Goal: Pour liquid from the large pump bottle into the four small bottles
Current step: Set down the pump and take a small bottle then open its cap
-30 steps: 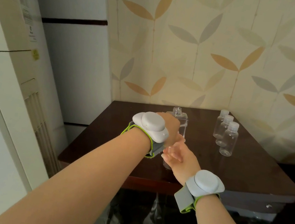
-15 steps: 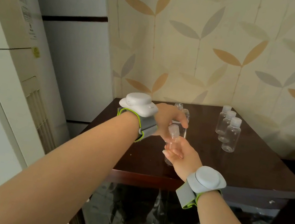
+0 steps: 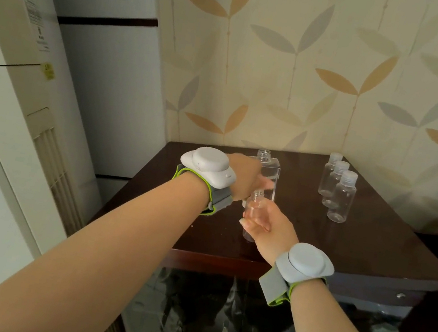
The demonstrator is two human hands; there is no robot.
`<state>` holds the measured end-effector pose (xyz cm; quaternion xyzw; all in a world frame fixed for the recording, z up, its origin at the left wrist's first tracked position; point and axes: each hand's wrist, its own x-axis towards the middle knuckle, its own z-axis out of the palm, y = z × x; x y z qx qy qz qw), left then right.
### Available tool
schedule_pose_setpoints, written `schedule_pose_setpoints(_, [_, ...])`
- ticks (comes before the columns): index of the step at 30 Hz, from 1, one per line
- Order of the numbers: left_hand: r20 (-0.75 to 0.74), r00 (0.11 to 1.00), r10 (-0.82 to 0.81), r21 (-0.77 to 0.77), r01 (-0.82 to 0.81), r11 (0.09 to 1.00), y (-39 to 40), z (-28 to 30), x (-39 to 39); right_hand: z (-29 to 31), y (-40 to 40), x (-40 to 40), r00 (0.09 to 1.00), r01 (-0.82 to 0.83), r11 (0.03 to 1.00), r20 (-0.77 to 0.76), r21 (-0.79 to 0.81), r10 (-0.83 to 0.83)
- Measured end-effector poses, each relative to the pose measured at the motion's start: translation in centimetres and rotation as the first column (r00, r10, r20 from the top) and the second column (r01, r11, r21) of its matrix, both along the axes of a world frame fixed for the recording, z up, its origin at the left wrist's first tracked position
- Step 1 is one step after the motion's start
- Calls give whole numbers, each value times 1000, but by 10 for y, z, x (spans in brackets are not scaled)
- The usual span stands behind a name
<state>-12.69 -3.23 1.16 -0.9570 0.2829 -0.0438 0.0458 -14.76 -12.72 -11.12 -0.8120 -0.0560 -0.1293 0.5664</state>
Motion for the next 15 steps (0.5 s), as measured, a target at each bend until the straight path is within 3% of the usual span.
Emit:
schedule_pose_setpoints(3, [12,1000,-13,-418,17,908,17,-2,11,1,-1,0,1000,22,998,7,-55,-22])
schedule_pose_setpoints(6, [8,992,127,-788,-72,612,42,-5,25,3,-1,-3,999,46,996,15,-79,-45])
schedule_pose_setpoints(8, [-132,972,195,-899,-200,391,59,-12,34,4,0,-4,999,47,997,5,-64,-47])
schedule_pose_setpoints(10, [-249,946,209,-919,-299,258,72,-21,39,4,-1,-5,999,54,996,2,-69,-54])
schedule_pose_setpoints(12, [-315,923,220,-892,-367,263,82,-32,45,4,-1,-5,999,54,996,2,-67,-54])
schedule_pose_setpoints(15, [-299,908,295,-750,-414,516,92,-46,48,4,-1,-5,999,48,996,0,-75,-48])
